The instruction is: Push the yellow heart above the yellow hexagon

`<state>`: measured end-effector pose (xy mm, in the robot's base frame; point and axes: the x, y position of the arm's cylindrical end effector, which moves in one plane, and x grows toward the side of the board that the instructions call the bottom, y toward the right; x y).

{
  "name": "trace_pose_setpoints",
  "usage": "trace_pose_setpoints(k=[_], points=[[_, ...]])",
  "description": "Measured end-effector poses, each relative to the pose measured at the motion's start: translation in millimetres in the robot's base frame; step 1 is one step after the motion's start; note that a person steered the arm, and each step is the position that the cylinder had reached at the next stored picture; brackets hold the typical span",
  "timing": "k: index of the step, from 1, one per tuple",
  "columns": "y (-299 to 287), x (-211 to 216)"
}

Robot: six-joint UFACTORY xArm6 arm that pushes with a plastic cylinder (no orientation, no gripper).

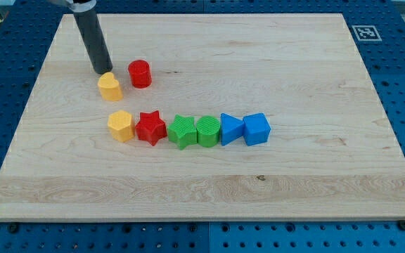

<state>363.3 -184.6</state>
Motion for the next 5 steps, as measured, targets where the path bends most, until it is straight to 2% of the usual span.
trace_pose_setpoints(k=[1,3,5], points=[[0.0,16.7],[21.9,18.4],[29.2,60.2]])
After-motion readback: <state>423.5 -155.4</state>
